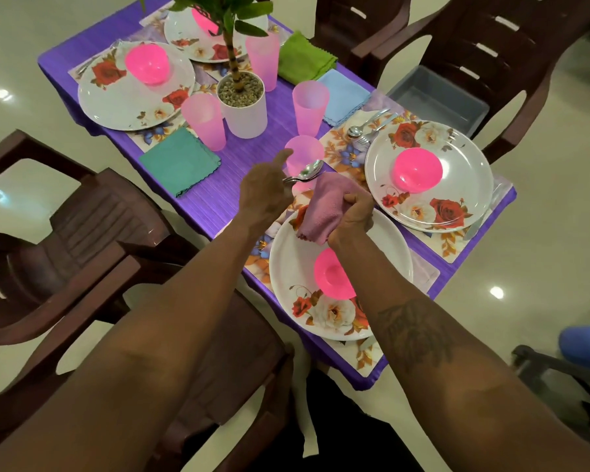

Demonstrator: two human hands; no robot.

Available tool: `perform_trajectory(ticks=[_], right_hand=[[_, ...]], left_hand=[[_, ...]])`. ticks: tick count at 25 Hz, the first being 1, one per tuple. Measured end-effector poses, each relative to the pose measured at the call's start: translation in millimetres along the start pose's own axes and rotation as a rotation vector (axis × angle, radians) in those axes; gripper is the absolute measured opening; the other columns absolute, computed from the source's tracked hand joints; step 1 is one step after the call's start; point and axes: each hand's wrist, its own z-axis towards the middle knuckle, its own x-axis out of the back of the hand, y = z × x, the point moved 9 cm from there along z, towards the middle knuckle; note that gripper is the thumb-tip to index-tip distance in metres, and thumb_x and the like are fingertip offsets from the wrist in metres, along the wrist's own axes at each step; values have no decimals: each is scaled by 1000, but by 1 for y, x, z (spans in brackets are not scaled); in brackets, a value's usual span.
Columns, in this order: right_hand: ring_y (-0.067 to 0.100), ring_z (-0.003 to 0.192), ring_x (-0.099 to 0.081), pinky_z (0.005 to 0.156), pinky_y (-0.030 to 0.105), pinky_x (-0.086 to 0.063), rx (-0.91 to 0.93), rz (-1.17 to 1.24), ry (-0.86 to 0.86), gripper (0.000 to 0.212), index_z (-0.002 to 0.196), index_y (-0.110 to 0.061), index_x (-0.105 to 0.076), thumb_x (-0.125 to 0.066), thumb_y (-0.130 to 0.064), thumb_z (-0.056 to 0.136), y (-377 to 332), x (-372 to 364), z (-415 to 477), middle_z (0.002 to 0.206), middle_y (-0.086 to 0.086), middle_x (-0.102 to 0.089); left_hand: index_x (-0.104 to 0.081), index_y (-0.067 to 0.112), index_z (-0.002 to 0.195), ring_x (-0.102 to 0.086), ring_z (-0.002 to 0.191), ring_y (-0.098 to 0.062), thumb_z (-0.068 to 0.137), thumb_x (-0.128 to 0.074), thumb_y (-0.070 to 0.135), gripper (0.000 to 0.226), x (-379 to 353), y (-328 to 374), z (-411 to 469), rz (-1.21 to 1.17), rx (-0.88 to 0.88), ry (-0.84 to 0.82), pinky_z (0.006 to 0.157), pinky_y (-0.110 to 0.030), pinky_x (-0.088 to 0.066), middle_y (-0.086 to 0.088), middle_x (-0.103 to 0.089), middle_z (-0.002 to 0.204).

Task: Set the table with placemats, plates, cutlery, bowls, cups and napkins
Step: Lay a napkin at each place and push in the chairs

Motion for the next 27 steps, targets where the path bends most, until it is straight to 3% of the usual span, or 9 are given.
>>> perform_trajectory(ticks=[3,6,8,13,16,19,22,24,27], right_hand=[[32,82,-69,65,35,-60,14,7,-19,30,108,4,-65,-59,-6,80,15,-4,-12,95,17,-70],[32,86,-68,71,36,-59,8,-12,-75,32,98,0,-67,-60,-11,69,33,-14,-21,96,15,-71],[30,82,-64,71,33,-57,2,-32,-144,38,93,-2,-68,-61,-14,59,45,-26,-32,90,13,-68],[30,85,-65,80,38,-56,-28,-82,-358,40,102,2,-67,-60,-17,68,75,-69,-52,91,16,-64],[28,79,-62,75,36,-54,-81,-136,-433,33,98,-3,-65,-60,-15,68,88,-89,-58,82,11,-61],[30,80,-63,72,37,-55,-74,-331,-406,22,96,-5,-66,-60,-7,76,93,-97,-47,83,11,-66],[33,84,-69,77,45,-60,-5,-600,-359,31,106,-2,-70,-69,-6,75,101,-101,-23,96,15,-73],[33,83,-72,80,48,-64,60,-698,-319,22,93,-12,-72,-75,-13,71,106,-103,-12,92,12,-74],[30,84,-74,77,46,-64,147,-901,-279,29,83,-17,-73,-79,-35,61,118,-110,20,84,4,-76]], left_hand=[[-58,25,134,-71,89,-29,84,-70,20,52,10,-26,-19,-103,96,59,75,-43,-60,-3,-77,95],[-74,18,104,-69,85,-24,89,-69,32,21,7,-62,-37,-209,233,49,77,-34,-54,-1,-74,86],[-77,15,86,-65,75,-21,93,-68,43,30,-5,-80,-50,-290,310,-58,74,-35,-50,0,-69,74],[-75,6,95,-60,65,-18,97,-62,55,51,-31,-105,-87,-850,750,-361,54,-26,-48,-13,-75,89],[-71,2,97,-64,54,-11,101,-63,38,37,-25,-122,-88,-1052,857,-318,44,-20,-47,-7,-70,81],[-73,1,96,-59,60,-16,92,-76,28,28,-10,-163,-68,-904,837,-168,51,-26,-48,-10,-68,78],[-72,14,74,-56,61,-13,83,-83,29,21,16,-193,-35,-586,722,-74,54,-26,-48,0,-65,65],[-78,14,79,-63,68,-15,80,-82,34,20,30,-196,-13,-372,596,-33,64,-32,-52,-3,-72,73],[-82,14,95,-69,84,-24,83,-77,37,26,35,-193,9,-171,447,-31,76,-31,-50,-8,-77,89]])
